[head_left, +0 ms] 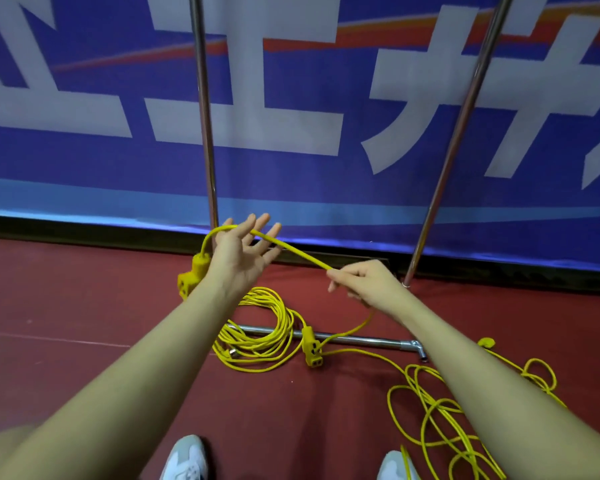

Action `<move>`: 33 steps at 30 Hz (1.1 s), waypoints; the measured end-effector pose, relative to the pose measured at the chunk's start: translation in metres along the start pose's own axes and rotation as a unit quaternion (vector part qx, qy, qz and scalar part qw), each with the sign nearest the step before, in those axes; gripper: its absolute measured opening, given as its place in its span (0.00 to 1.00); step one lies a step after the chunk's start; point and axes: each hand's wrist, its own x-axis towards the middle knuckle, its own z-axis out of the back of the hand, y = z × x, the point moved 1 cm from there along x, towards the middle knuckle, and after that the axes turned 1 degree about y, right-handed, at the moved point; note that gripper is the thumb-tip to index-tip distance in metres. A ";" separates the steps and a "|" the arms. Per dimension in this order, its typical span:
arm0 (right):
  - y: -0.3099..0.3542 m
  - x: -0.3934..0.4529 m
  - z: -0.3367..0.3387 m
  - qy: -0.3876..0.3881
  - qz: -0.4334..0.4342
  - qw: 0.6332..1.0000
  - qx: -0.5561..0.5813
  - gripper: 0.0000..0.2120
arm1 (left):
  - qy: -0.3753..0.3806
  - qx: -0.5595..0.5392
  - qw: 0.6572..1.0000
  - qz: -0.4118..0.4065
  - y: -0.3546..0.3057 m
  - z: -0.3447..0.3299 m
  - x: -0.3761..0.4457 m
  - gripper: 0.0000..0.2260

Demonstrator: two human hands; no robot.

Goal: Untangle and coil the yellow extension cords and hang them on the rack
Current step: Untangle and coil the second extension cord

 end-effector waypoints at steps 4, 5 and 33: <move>0.028 0.008 -0.018 0.054 0.037 0.997 -0.043 0.14 | -0.009 -0.035 0.999 0.028 0.016 0.010 -0.006 0.30; 0.028 0.009 -0.021 0.069 0.030 0.996 -0.038 0.13 | -0.023 -0.044 0.999 0.017 0.018 0.013 -0.008 0.30; -0.043 -0.009 -0.045 0.080 -0.176 0.976 0.101 0.21 | -0.057 -0.093 0.994 -0.014 -0.006 0.061 -0.006 0.06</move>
